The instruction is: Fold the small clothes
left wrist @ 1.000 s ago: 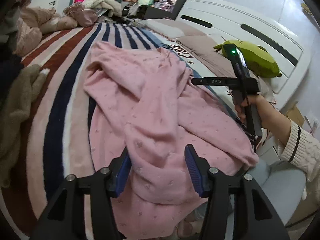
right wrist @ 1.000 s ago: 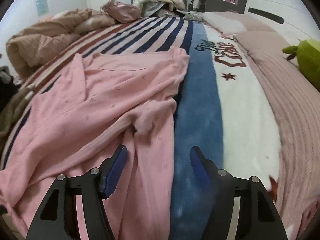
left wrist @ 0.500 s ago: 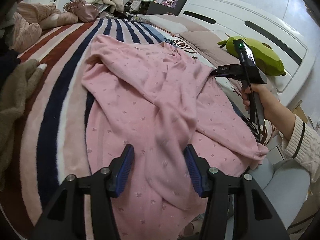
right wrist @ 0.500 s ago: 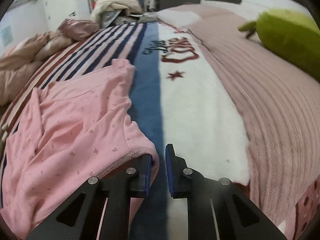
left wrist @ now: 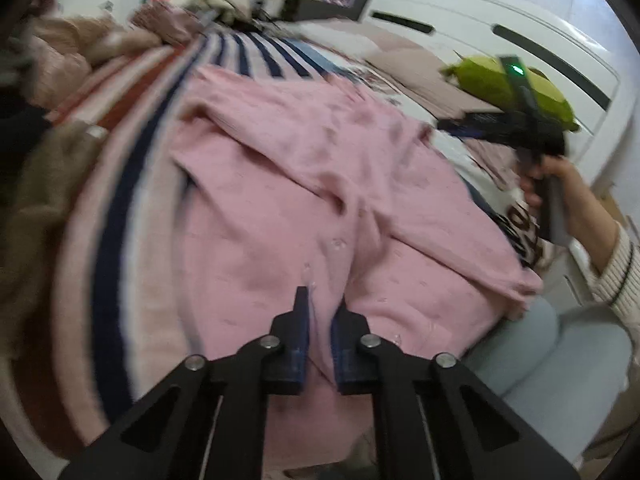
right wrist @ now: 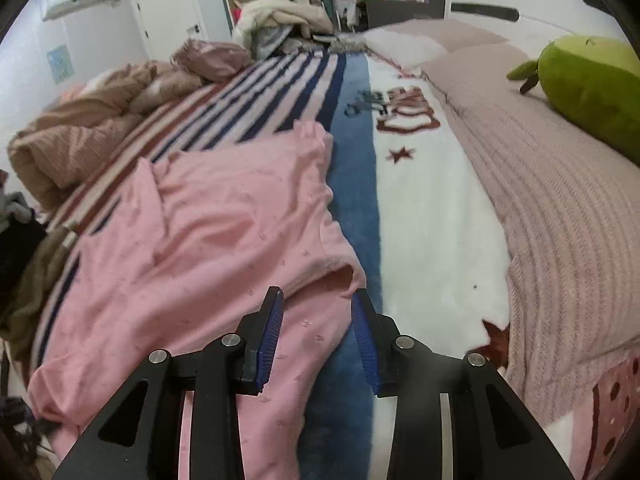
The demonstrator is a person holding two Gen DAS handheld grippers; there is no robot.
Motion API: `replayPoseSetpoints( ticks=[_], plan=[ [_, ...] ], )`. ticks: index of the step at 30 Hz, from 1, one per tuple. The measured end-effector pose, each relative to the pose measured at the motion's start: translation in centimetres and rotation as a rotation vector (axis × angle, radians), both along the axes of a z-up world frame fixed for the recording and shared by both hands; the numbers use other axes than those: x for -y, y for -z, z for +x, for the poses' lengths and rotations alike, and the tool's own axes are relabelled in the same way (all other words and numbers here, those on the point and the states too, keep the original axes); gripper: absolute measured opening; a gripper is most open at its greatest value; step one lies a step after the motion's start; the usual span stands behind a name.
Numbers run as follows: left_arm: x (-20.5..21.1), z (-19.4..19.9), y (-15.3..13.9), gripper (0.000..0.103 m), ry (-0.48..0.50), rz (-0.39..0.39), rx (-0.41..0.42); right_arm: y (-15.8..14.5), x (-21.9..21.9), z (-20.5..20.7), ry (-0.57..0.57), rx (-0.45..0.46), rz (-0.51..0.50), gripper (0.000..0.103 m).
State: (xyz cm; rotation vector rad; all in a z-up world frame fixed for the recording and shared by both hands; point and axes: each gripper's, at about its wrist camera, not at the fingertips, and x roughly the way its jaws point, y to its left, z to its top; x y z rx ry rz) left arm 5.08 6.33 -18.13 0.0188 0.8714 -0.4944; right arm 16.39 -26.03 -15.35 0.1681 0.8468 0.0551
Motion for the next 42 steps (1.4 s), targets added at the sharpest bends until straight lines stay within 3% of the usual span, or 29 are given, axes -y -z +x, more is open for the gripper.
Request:
replayPoseSetpoints(
  ticks=[4,6,7,9,10,12,14,15,16,17,18,19,21,27,29,31,32,34,35,36,38,42],
  plan=[
    [-1.5,0.1,-1.7,0.012,-0.028,0.083,0.057,-1.1,-0.1,-0.3,-0.019,0.026,0.066,0.030],
    [-1.6,0.3,-1.6,0.025,-0.058,0.223,0.075,-1.4,-0.4,-0.4,-0.050,0.014,0.112,0.030],
    [-1.9,0.3,-1.5,0.026,-0.085,0.285,0.084,-1.4,-0.9,-0.6,-0.088,0.001,0.131,0.033],
    [-2.9,0.0,-1.8,0.029,-0.095,0.236,0.069,-1.3,-2.2,-1.3,-0.177,-0.021,0.113,0.039],
    [-3.5,-0.3,-2.0,0.034,-0.071,0.140,0.045,-1.3,-2.7,-1.7,-0.208,-0.027,0.090,0.039],
    [-3.4,-0.9,-1.7,0.053,0.005,0.008,-0.001,-1.3,-3.8,-2.9,-0.279,-0.025,0.067,0.039],
    [-2.2,-1.4,-1.0,0.055,0.072,-0.021,-0.032,-1.2,-4.4,-4.3,-0.320,-0.027,0.076,0.045],
    [-1.2,-1.6,-0.3,0.058,0.097,0.003,-0.047,-1.3,-4.6,-5.0,-0.331,-0.028,0.071,0.046],
    [-0.3,-1.8,0.3,0.058,0.096,0.046,-0.048,-1.3,-4.7,-5.6,-0.337,-0.027,0.063,0.046],
    [0.3,-1.7,0.8,0.049,0.076,0.094,-0.045,-1.3,-4.8,-6.0,-0.342,-0.026,0.052,0.046],
    [0.6,-1.5,1.3,0.024,0.039,0.148,-0.040,-1.5,-4.9,-6.7,-0.343,-0.020,0.034,0.046],
    [0.6,-1.7,1.5,0.018,0.007,0.194,-0.030,-1.7,-5.0,-7.2,-0.344,-0.013,0.019,0.046],
    [-0.4,-1.9,0.9,0.009,0.021,0.145,-0.043,-2.2,-5.1,-8.1,-0.350,0.010,-0.020,0.046],
    [-4.6,-2.6,-0.8,0.007,0.012,0.085,-0.051,-2.6,-5.9,-10.0,-0.400,0.011,-0.077,0.047],
    [-4.9,-2.9,-0.2,0.007,-0.006,0.152,-0.066,-2.1,-5.9,-10.4,-0.403,-0.012,-0.081,0.047],
    [-4.3,-2.9,0.7,0.014,-0.009,0.243,-0.092,-1.2,-5.7,-10.9,-0.393,-0.052,-0.091,0.047],
    [-4.1,-3.1,0.9,0.015,-0.010,0.253,-0.094,-0.8,-5.5,-11.2,-0.388,-0.072,-0.088,0.047],
    [-4.5,-3.5,0.8,0.027,0.025,0.198,-0.096,0.1,-4.7,-11.9,-0.375,-0.114,-0.062,0.049],
    [-5.0,-3.7,0.3,0.049,0.047,0.134,-0.099,0.5,-4.1,-12.3,-0.366,-0.128,-0.038,0.056],
    [-5.5,-3.7,-0.1,0.063,0.048,0.085,-0.098,0.8,-3.4,-12.8,-0.356,-0.138,-0.009,0.062],
    [-6.4,-3.1,-0.9,0.064,0.035,-0.006,-0.098,1.5,-2.5,-13.5,-0.333,-0.151,0.039,0.071],
    [-5.7,-1.0,0.0,0.066,0.003,-0.052,-0.125,3.3,-1.1,-13.8,-0.324,-0.184,0.167,0.071]
  ],
)
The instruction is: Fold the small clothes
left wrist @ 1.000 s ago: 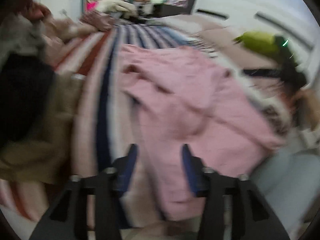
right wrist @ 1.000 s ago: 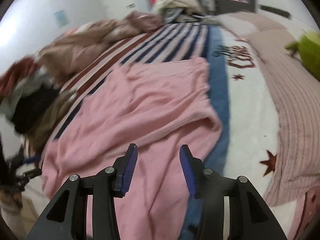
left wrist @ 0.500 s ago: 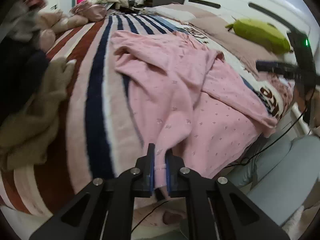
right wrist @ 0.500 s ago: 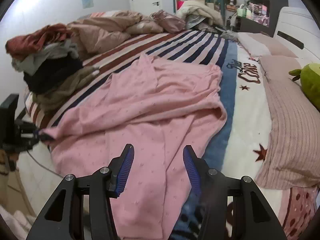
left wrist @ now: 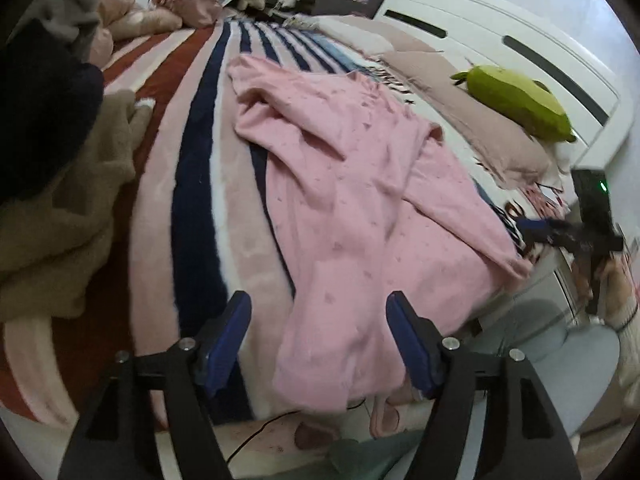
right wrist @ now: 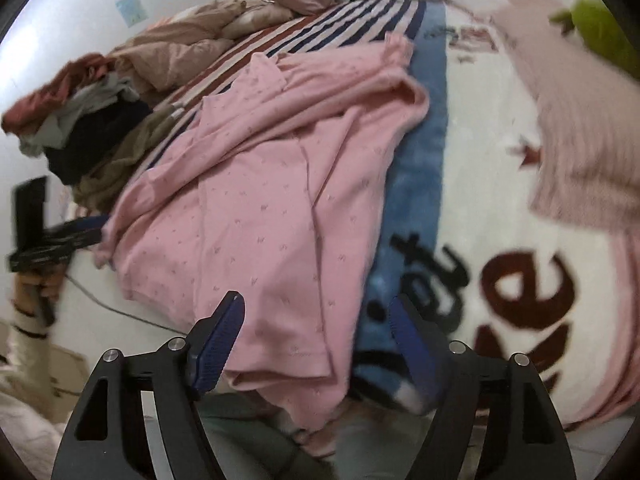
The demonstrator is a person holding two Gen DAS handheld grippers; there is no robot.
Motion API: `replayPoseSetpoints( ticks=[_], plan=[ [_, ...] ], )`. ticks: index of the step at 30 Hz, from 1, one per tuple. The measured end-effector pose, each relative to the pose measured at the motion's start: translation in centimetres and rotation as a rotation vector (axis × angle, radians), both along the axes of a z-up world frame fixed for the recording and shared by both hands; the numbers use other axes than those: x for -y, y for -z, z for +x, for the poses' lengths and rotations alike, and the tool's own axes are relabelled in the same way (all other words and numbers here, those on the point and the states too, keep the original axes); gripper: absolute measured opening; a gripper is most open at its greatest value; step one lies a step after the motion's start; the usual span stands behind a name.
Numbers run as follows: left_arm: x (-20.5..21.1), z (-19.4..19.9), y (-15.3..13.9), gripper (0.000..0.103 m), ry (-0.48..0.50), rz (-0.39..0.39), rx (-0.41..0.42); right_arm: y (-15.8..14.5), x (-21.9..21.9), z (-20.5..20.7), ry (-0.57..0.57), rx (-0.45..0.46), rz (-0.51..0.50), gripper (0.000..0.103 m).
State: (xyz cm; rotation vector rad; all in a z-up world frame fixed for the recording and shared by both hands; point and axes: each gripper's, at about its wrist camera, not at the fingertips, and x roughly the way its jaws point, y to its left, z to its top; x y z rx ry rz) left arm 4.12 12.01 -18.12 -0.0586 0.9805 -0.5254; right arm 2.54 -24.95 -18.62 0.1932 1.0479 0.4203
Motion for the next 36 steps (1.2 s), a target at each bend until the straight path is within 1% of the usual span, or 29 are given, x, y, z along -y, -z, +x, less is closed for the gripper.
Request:
replayPoseSetpoints(
  ticks=[1,2,3,5,6,7,9,10,12,13,15,16,17,19,22,23,25,30,33,36],
  plan=[
    [0.7,0.6,0.8,0.066,-0.004,-0.003,-0.030,0.4,0.1,0.0,-0.003,-0.017,0.049,0.071],
    [1.4,1.1,1.4,0.066,-0.003,-0.007,-0.047,0.7,0.2,0.2,0.000,-0.033,0.074,0.071],
    [2.1,1.4,1.9,0.066,-0.001,-0.004,-0.037,0.9,0.1,0.4,0.002,-0.044,0.086,0.071],
    [3.1,2.0,2.2,0.066,-0.005,-0.004,-0.017,1.2,-0.5,1.0,-0.010,-0.047,0.074,0.071],
    [3.5,2.5,2.3,0.064,-0.010,-0.015,-0.016,1.4,-0.8,1.4,-0.015,-0.050,0.057,0.071],
    [3.9,3.2,2.3,0.061,-0.019,-0.027,-0.018,1.6,-1.2,1.8,-0.021,-0.049,0.036,0.071],
    [4.8,4.0,2.5,0.043,-0.028,-0.012,-0.015,1.5,-1.8,2.2,-0.031,-0.033,0.013,0.066],
    [4.7,4.5,2.6,0.041,-0.028,-0.013,-0.016,1.5,-2.0,2.5,-0.037,-0.029,0.017,0.059],
    [4.9,4.9,2.8,0.029,-0.033,-0.034,-0.021,1.8,-2.3,3.1,-0.039,-0.039,0.034,0.058],
    [5.0,5.0,2.9,0.027,-0.034,-0.047,-0.025,2.0,-2.5,3.5,-0.045,-0.039,0.044,0.056],
    [5.3,5.1,3.0,0.014,-0.022,-0.059,-0.023,2.1,-3.0,4.2,-0.061,-0.030,0.047,0.039],
    [5.4,5.0,3.0,0.013,-0.015,-0.069,-0.022,2.1,-3.1,4.5,-0.069,-0.029,0.053,0.018],
    [5.3,5.0,2.9,0.012,-0.014,-0.072,-0.021,2.0,-3.3,4.7,-0.076,-0.029,0.062,0.007],
    [5.2,4.8,2.3,0.011,-0.006,-0.100,0.002,1.4,-3.7,4.6,-0.080,-0.002,0.067,0.006],
    [4.7,4.1,0.7,0.010,0.012,-0.178,0.038,-0.7,-3.2,3.2,-0.105,0.071,0.166,0.006],
    [4.6,3.8,0.1,0.010,0.016,-0.189,0.053,-1.4,-3.0,2.8,-0.105,0.094,0.190,0.006],
    [4.5,3.0,-1.5,0.010,0.029,-0.201,0.095,-2.7,-2.6,1.9,-0.105,0.138,0.219,0.005],
    [3.7,1.6,-4.3,0.010,0.014,-0.210,0.163,-4.1,-2.5,0.9,-0.108,0.166,0.245,0.005],
    [2.7,0.4,-6.2,0.010,0.010,-0.246,0.210,-5.9,-2.9,-0.1,-0.122,0.222,0.263,0.005],
    [2.0,-1.1,-8.4,0.010,0.024,-0.267,0.272,-8.6,-3.2,-1.1,-0.122,0.278,0.299,0.005]
  ],
)
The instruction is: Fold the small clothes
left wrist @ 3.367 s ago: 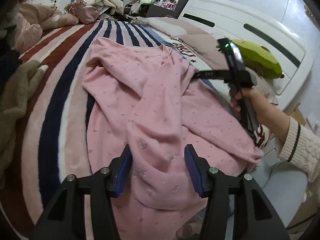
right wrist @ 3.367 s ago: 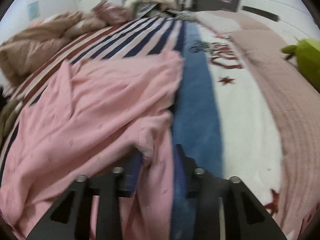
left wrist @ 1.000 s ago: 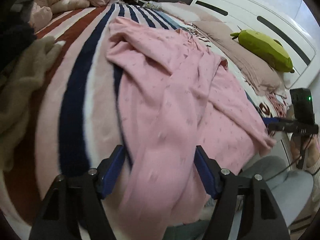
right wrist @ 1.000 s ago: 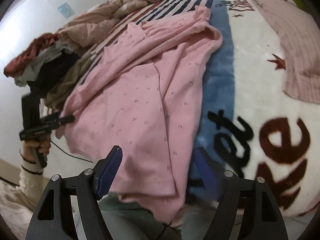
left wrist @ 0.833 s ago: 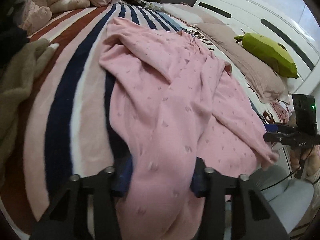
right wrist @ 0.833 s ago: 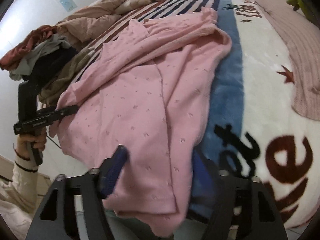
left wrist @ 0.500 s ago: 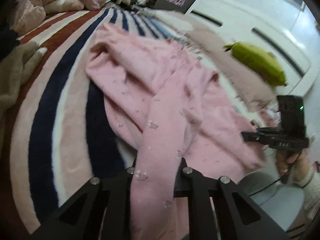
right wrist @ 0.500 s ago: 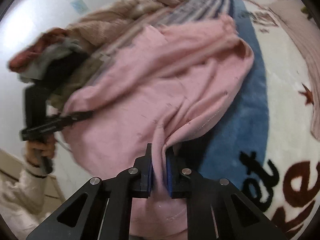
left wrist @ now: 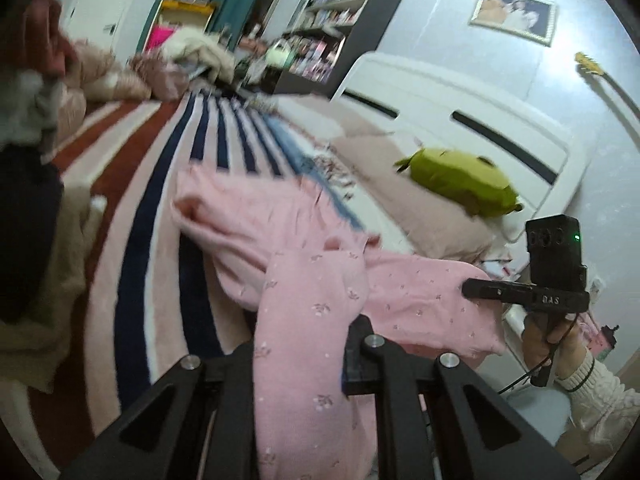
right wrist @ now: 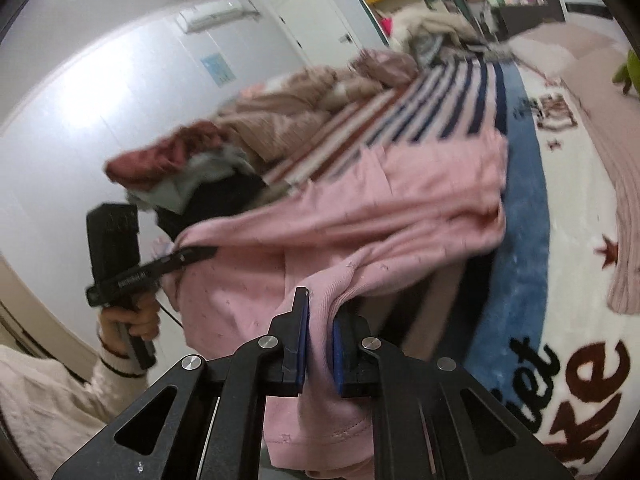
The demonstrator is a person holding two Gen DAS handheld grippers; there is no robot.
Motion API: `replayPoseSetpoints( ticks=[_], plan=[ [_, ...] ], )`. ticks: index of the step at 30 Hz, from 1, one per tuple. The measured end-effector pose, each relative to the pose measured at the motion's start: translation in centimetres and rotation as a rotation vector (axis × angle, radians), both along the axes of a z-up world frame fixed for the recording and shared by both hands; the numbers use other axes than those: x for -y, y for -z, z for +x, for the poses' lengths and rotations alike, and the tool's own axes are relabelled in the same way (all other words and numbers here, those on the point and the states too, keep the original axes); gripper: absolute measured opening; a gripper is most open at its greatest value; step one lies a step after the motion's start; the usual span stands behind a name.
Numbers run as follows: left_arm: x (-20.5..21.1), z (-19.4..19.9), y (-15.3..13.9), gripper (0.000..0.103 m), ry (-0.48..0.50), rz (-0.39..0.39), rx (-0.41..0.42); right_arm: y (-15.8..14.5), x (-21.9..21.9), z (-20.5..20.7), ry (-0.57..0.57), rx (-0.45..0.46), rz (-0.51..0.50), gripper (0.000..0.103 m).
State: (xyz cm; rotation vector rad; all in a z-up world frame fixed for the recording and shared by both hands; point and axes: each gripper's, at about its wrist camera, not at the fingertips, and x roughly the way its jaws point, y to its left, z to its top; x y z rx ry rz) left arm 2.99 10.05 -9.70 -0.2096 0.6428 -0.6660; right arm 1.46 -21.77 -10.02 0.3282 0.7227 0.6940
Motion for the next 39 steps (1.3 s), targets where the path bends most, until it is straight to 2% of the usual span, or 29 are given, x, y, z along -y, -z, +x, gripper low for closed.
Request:
replayPoseSetpoints(
  ticks=[4,6,12,17,21,26,32,34,36,37,38,39],
  plan=[
    [-0.2,-0.5,-3.1,0.010,0.027,-0.044,0.090,-3.6,-0.1,0.2,0.037,0.065,0.022,0.005],
    [0.0,0.5,-3.7,0.010,-0.005,-0.020,0.121,-4.7,-0.1,1.3,0.058,0.083,0.007,0.005],
    [0.1,8.3,-3.5,0.010,-0.112,0.002,0.117,-4.7,1.3,8.4,0.193,0.052,0.000,0.005],
    [0.6,16.3,-1.8,0.010,-0.158,0.061,0.039,-3.2,2.1,14.9,0.270,-0.002,-0.044,0.005],
    [1.6,22.4,1.3,0.010,-0.158,0.113,-0.061,-0.6,2.4,20.3,0.306,-0.080,-0.092,0.005],
    [3.5,27.5,5.5,0.010,-0.143,0.173,-0.174,3.5,2.7,25.2,0.330,-0.183,-0.144,0.005],
    [4.6,30.2,8.2,0.013,-0.128,0.231,-0.253,6.8,2.7,27.9,0.312,-0.272,-0.191,0.007],
    [4.9,30.7,8.6,0.022,-0.102,0.251,-0.273,7.4,2.7,28.0,0.305,-0.294,-0.202,0.008],
    [5.1,30.6,8.6,0.037,-0.091,0.259,-0.281,7.6,2.7,27.8,0.297,-0.304,-0.218,0.015],
    [5.1,30.4,8.4,0.042,-0.085,0.270,-0.282,7.6,2.8,27.9,0.295,-0.304,-0.217,0.023],
    [5.1,30.3,8.2,0.053,-0.079,0.276,-0.277,7.4,2.8,27.6,0.284,-0.300,-0.211,0.031],
    [5.0,29.9,7.8,0.063,-0.070,0.279,-0.270,7.1,2.6,27.5,0.277,-0.297,-0.213,0.035]
  ],
)
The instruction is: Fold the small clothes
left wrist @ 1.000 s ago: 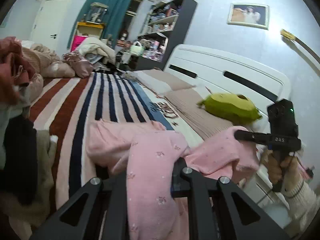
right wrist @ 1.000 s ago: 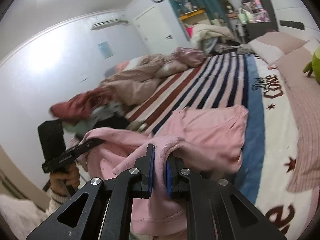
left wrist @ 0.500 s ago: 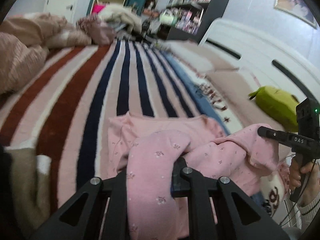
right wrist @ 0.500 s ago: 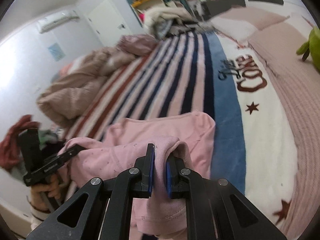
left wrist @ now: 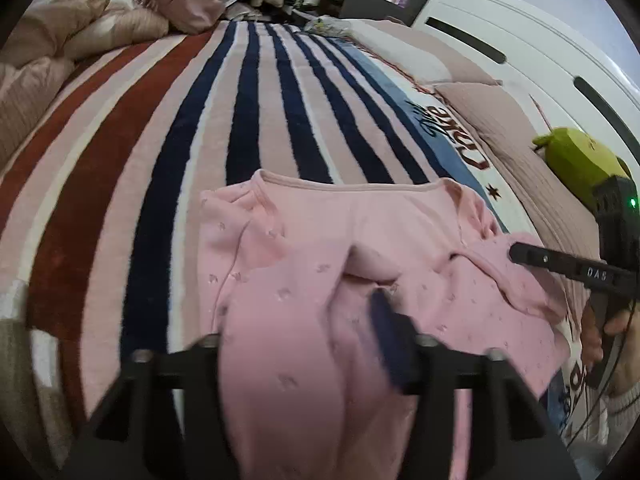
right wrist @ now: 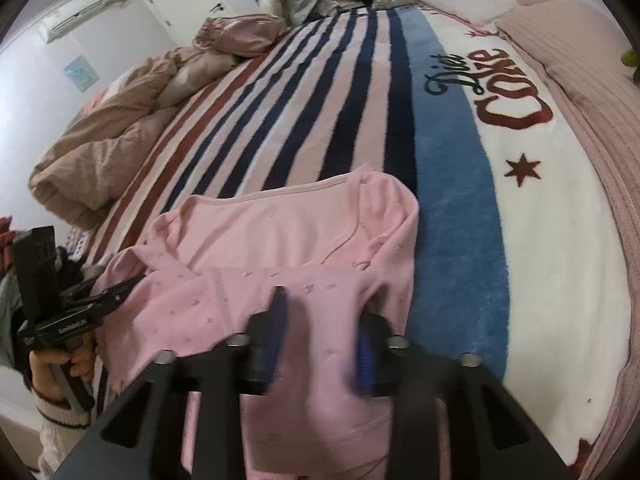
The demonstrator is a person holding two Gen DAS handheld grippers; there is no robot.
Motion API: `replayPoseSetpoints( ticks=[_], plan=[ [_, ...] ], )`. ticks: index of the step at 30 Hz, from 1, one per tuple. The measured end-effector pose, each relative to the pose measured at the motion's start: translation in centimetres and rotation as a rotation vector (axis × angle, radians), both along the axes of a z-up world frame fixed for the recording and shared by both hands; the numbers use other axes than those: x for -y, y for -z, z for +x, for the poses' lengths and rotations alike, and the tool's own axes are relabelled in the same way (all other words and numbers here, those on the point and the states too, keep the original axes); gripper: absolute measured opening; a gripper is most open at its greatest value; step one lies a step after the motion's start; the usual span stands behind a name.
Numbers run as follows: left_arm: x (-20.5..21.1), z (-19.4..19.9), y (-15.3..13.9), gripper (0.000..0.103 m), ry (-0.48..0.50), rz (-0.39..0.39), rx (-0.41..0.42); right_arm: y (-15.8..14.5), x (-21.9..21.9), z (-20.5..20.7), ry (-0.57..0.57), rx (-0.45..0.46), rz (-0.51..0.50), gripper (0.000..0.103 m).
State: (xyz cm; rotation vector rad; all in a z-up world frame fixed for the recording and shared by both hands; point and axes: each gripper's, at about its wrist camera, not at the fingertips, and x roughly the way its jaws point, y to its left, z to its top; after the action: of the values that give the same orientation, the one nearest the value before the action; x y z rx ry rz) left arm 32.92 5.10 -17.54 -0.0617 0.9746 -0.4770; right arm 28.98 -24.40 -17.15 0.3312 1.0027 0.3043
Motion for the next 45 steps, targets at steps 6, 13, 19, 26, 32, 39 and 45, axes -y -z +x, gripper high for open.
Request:
replayPoseSetpoints(
  ticks=[6,13,19,26,32,39,45],
  plan=[
    [-1.7,-2.7,-2.8,0.081,0.019,-0.008,0.054,-2.2,-0.7,-1.9,-0.029,0.048,-0.073,0.044],
    [-1.9,-5.8,-4.0,0.029,0.036,0.050,0.142,-3.7,-0.9,-3.7,-0.028,0.083,-0.097,0.044],
    [-3.3,-5.0,-2.9,0.042,-0.065,0.108,0.152,-4.5,-0.9,-4.8,-0.032,0.110,-0.086,0.044],
    [-4.7,-3.7,-0.3,0.019,-0.071,0.087,0.057,-3.9,-0.5,-6.4,-0.013,0.122,0.009,0.044],
    [-3.8,-5.2,-4.7,0.007,-0.066,0.010,0.205,-3.3,0.2,-6.8,0.025,0.113,0.114,0.044],
    [0.4,-5.6,-8.6,0.008,-0.028,0.029,0.278,-3.2,0.3,-7.1,0.030,0.113,0.117,0.044],
    [-0.6,-4.6,-7.4,0.009,-0.028,0.202,0.222,-3.3,0.6,-7.5,0.032,0.121,0.124,0.044]
  ],
)
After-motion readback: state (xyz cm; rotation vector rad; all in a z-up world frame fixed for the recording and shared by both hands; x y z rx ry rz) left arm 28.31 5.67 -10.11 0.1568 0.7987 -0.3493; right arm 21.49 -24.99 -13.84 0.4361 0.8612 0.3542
